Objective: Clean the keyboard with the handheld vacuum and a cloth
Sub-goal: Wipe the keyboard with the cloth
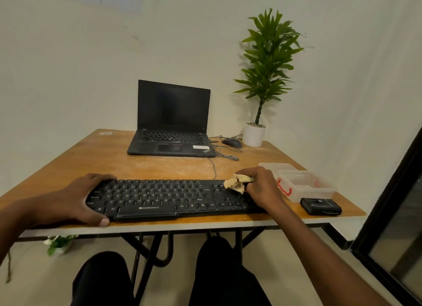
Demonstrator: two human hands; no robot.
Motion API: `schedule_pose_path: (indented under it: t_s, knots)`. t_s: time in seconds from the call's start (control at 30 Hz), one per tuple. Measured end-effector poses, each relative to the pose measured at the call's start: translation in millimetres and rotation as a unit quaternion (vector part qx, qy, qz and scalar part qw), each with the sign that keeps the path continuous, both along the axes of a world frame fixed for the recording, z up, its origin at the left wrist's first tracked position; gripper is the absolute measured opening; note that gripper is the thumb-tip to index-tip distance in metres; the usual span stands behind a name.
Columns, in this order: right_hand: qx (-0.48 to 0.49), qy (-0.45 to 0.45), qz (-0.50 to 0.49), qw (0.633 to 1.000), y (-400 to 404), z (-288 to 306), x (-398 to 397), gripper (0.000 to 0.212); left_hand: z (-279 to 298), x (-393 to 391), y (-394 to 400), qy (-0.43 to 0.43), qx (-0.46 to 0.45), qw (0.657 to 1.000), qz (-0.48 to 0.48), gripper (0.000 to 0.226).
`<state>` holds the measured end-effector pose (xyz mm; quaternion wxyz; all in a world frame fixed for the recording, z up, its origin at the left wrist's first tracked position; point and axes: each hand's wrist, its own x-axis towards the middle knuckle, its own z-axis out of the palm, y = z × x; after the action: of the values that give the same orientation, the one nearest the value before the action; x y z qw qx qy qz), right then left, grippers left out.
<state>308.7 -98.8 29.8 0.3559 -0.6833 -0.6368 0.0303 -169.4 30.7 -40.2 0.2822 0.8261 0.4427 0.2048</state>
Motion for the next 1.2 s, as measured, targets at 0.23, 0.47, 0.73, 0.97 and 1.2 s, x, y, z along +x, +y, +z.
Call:
schedule_pose_path:
  t_s: [0.23,0.47,0.73,0.97,1.2]
  knots:
    - [0.001,0.003,-0.003,1.0,-46,-7,17,0.058,-7,-5,17,0.034,0.025,0.999,0.015,0.125]
    - [0.002,-0.015,-0.032,0.999,18,2,27,0.048,-9,-7,20,0.002,0.014,1.0,-0.008,0.127]
    - [-0.005,-0.011,-0.054,0.998,18,-3,32,0.045,-15,-8,19,0.0,0.023,1.0,-0.014,0.124]
    - [0.0,0.011,-0.044,0.999,-47,-9,44,0.06,-11,-6,20,0.024,0.037,0.999,0.011,0.123]
    - [-0.002,-0.022,-0.054,0.998,25,-1,32,0.045,-12,-10,20,-0.021,0.015,1.0,-0.008,0.121]
